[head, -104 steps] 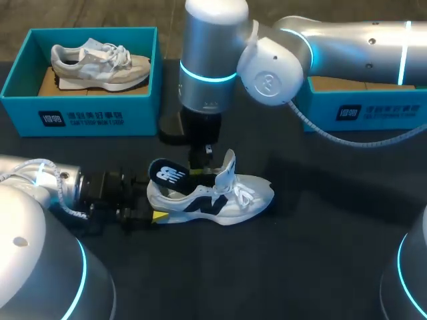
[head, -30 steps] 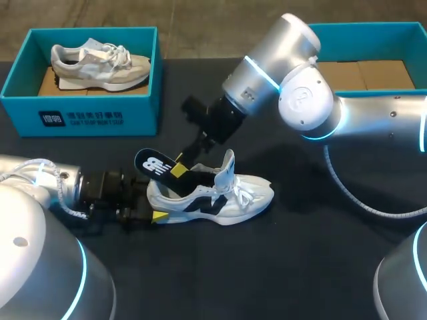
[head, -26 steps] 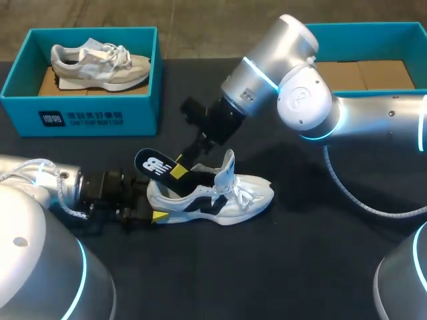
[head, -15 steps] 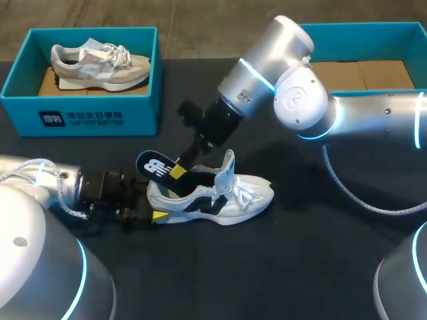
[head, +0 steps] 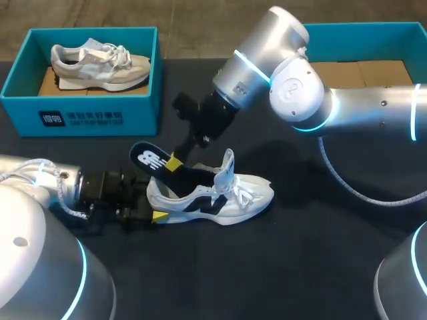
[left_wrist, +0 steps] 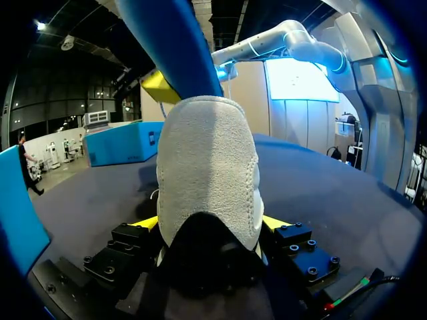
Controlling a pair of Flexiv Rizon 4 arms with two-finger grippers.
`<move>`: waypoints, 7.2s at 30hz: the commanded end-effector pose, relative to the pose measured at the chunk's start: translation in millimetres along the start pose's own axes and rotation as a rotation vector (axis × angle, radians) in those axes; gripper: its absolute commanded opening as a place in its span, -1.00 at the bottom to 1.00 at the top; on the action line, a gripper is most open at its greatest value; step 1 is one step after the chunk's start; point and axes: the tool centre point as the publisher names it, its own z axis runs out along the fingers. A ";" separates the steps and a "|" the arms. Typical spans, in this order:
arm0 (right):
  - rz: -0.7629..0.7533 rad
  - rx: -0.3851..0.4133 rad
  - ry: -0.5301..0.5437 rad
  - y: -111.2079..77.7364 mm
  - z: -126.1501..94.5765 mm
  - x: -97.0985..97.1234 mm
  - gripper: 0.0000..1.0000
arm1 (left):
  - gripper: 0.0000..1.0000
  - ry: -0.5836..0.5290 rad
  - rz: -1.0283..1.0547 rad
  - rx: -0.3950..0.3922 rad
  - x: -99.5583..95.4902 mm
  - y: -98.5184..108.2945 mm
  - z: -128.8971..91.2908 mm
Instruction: Take the shoe out of the shoebox, open the shoe tongue, remove and reinsert the insole, then place the shoe into the shoebox
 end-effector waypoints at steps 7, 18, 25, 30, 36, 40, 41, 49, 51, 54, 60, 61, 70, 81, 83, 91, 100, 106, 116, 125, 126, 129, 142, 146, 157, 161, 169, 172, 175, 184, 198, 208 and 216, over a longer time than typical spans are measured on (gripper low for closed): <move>-0.044 -0.099 -0.127 55.4 -33.4 4.6 -1.00 | -1.00 -0.001 0.001 0.000 0.9 3.8 -0.9; -0.080 -0.157 -0.211 89.9 -52.6 7.3 -1.00 | -1.00 -0.001 0.001 0.000 0.9 3.8 -0.9; -0.080 -0.157 -0.211 89.9 -52.6 7.3 -1.00 | -1.00 -0.001 0.001 0.000 0.9 3.8 -0.9; -0.080 -0.157 -0.211 89.9 -52.6 7.3 -1.00 | -1.00 -0.001 0.001 0.000 0.9 3.8 -0.9; -0.036 -0.225 -0.268 92.3 -77.2 6.1 -1.00 | -1.00 -0.001 0.001 0.000 0.9 3.8 -0.9; -0.014 -0.224 -0.267 97.6 -97.0 10.9 -1.00 | -1.00 -0.001 0.001 0.000 0.9 3.8 -0.9; -0.007 -0.231 -0.265 99.8 -101.8 12.2 -1.00 | -1.00 -0.001 0.001 0.000 0.9 3.8 -0.9; 0.033 -0.306 -0.235 123.2 -137.5 27.4 -1.00 | -1.00 -0.001 0.001 0.000 0.9 3.8 -0.9; 0.046 -0.334 -0.214 132.0 -143.8 32.9 -1.00 | -1.00 -0.001 0.001 0.000 0.9 3.8 -0.9; 0.050 -0.333 -0.207 136.3 -155.8 37.8 -1.00 | -1.00 -0.001 0.001 0.000 0.9 3.8 -0.9; 0.053 -0.354 -0.137 145.3 -176.0 49.9 -1.00 | -1.00 -0.001 0.001 0.000 0.9 3.8 -0.9; 0.051 -0.393 -0.116 146.4 -179.3 51.9 -1.00 | -1.00 -0.001 0.001 0.000 0.9 3.8 -0.9; 0.017 -0.616 -0.044 153.3 -208.0 78.1 -1.00 | -1.00 -0.001 0.001 0.000 0.9 3.8 -0.9; -0.001 -0.642 0.010 144.2 -233.0 101.1 -1.00 | -1.00 -0.001 0.001 0.000 0.9 3.8 -0.9; 0.007 -0.638 0.027 142.4 -236.1 107.5 -1.00 | -1.00 -0.001 0.001 0.000 0.9 3.8 -0.9; 0.056 -0.663 -0.008 134.5 -251.5 136.9 -1.00 | -1.00 -0.001 0.001 0.000 0.9 3.8 -0.9; 0.074 -0.617 -0.033 135.3 -268.8 165.6 -1.00 | -1.00 -0.001 0.001 0.000 0.9 3.8 -0.9; 0.130 -0.641 -0.057 133.9 -274.1 180.0 -1.00 | -1.00 -0.001 0.001 0.000 0.9 3.8 -0.9; 0.245 -0.744 -0.058 130.6 -275.3 206.3 -1.00 | -1.00 -0.001 0.001 0.000 0.9 3.8 -0.9; 0.213 -0.771 -0.107 132.0 -275.5 206.4 -1.00 | -1.00 -0.001 0.001 0.000 0.9 3.8 -0.9; 0.213 -0.771 -0.107 132.0 -275.5 206.4 -1.00 | -1.00 -0.001 0.001 0.000 0.9 3.8 -0.9; 0.213 -0.771 -0.107 132.0 -275.5 206.4 -1.00 | -1.00 -0.001 0.001 0.000 0.9 3.8 -0.9; 0.368 -0.723 -0.061 109.8 -279.7 223.2 -1.00 | -1.00 -0.001 0.001 0.000 0.9 3.8 -0.9; 0.420 -0.725 -0.037 105.9 -283.7 237.1 -1.00 | -1.00 -0.001 0.001 0.000 0.9 3.8 -0.9; 0.498 -0.708 -0.040 80.7 -269.7 259.9 -1.00 | -1.00 -0.001 0.001 0.000 0.9 3.8 -0.9; 0.522 -0.723 -0.048 73.4 -264.8 263.3 -1.00 | -1.00 -0.001 0.001 0.000 0.9 3.8 -0.9; 0.525 -0.748 -0.049 69.8 -255.8 263.9 -1.00 | -1.00 -0.001 0.001 0.000 0.9 3.8 -0.9; 0.529 -0.746 -0.040 69.1 -254.6 263.9 -1.00 | -1.00 -0.001 0.001 0.000 0.9 3.8 -0.9; 0.530 -0.745 -0.037 68.6 -253.9 264.2 -1.00 | -1.00 -0.001 0.001 0.000 0.9 3.8 -0.9; 0.527 -0.732 -0.021 69.4 -252.3 263.7 -1.00 | -1.00 -0.001 0.001 0.000 0.9 3.8 -0.9; 0.533 -0.742 -0.032 71.2 -249.8 264.5 -1.00 | -1.00 -0.001 0.001 0.000 0.9 3.8 -0.9; 0.533 -0.742 -0.032 71.2 -249.8 264.5 -1.00 | -1.00 -0.001 0.001 0.000 0.9 3.8 -0.9; 0.459 -0.798 -0.095 75.6 -255.2 265.4 -1.00 | -1.00 -0.001 0.001 0.000 0.9 3.8 -0.9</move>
